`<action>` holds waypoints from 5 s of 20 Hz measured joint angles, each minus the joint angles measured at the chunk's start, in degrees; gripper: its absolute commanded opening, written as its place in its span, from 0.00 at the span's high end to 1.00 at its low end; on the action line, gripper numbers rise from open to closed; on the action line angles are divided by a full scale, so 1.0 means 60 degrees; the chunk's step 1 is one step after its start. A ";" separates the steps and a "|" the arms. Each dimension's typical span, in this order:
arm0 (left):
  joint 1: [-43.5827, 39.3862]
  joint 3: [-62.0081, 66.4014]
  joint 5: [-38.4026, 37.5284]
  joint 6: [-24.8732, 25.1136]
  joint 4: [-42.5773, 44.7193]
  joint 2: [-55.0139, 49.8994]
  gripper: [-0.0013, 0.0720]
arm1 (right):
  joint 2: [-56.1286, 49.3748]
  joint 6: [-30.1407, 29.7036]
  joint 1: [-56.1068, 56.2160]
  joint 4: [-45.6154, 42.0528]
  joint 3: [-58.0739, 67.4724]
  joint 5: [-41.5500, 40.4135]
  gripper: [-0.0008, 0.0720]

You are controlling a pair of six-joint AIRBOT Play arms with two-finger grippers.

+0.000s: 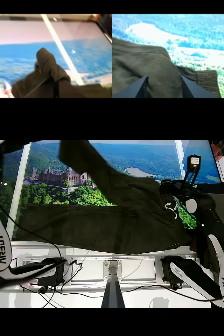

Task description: Fold the clothes and pants, and hang the long-sleeved shirts on hangers.

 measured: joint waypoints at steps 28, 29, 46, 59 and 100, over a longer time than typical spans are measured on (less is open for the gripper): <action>0.1894 0.0004 -0.1523 -0.1464 0.7140 -0.2816 0.03 | -0.0419 0.0040 -0.2412 0.0080 0.0004 0.1424 0.37; 0.1963 0.0007 -0.1413 -0.1905 0.7333 -0.2794 0.06 | -0.0419 0.0040 -0.2412 0.0080 0.0004 0.1413 0.37; 0.5719 -0.3308 -0.3162 -0.3064 0.2878 -0.2543 0.19 | -0.0419 0.0040 -0.2412 0.0084 0.0004 0.1260 0.37; 0.5249 -0.3056 -0.0495 -0.2820 0.1319 -0.3326 0.96 | -0.0419 0.0040 -0.2412 0.0532 0.0004 0.1096 0.37; 0.4918 0.1464 -0.6619 -0.1869 0.5697 -0.2710 0.96 | 0.1195 0.0029 -0.2422 -0.0568 0.0619 0.3333 0.95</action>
